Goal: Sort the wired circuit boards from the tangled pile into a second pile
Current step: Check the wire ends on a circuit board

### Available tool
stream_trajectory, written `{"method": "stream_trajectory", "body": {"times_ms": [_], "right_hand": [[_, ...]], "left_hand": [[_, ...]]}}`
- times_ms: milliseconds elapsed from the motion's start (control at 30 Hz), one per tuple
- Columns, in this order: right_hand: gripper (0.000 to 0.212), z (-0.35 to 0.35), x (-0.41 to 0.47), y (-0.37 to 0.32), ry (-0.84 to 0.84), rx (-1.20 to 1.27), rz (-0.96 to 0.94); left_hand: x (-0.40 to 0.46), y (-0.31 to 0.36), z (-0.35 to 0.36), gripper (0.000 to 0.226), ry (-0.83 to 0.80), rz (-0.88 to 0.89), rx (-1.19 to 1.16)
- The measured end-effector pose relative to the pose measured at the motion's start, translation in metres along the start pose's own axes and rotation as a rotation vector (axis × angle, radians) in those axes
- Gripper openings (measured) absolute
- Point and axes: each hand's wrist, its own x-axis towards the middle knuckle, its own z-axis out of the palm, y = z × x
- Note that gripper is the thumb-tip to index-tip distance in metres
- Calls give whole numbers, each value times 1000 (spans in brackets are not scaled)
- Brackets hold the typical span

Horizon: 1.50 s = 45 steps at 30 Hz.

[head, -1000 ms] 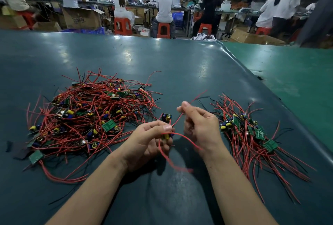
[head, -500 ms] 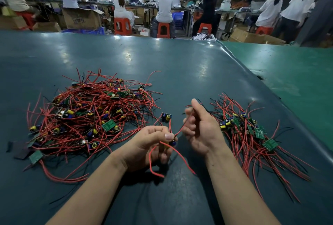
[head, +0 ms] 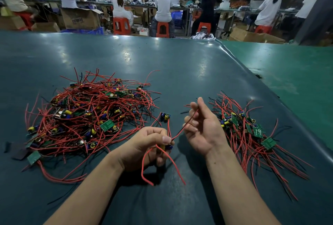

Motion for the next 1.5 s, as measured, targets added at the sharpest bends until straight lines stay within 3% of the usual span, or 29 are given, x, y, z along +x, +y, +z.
{"method": "stream_trajectory", "body": {"times_ms": [200,267,333,400,500,567,700,900,1167,1300,1400,1500], "right_hand": [[62,-4,4,1,-19,-24,-57],[62,-4,5,2,-55,-167,-100],[63,-3,2,9,-96,-458,-140],[52,-1,-1,20,-152,-718,-139],[23,-2,-4,25,-163,-861,-143],[18,-4,-4,22,-150,-875,-166],[28,-4,-3,20,-107,-831,-222],[19,-5,3,6,42,-442,-305],[21,-11,9,-2,152,-272,-341],[34,-11,6,-1,66,-417,-261],[47,-8,0,14,-123,-738,-110],[36,-6,-4,27,-205,-837,-87]], "left_hand": [[-1,3,4,16,55,11,-68],[0,4,5,12,150,58,-130],[-1,7,6,9,213,78,-178],[-2,8,7,17,235,80,-172],[-2,7,9,20,249,86,-104],[-1,7,9,19,260,67,-97],[0,9,7,12,238,40,-120],[-4,7,7,10,134,7,19],[-2,6,5,11,31,-10,-6],[-6,8,7,6,98,-21,-78],[-5,11,9,13,214,38,-140],[-4,11,9,15,269,55,-126]]}}
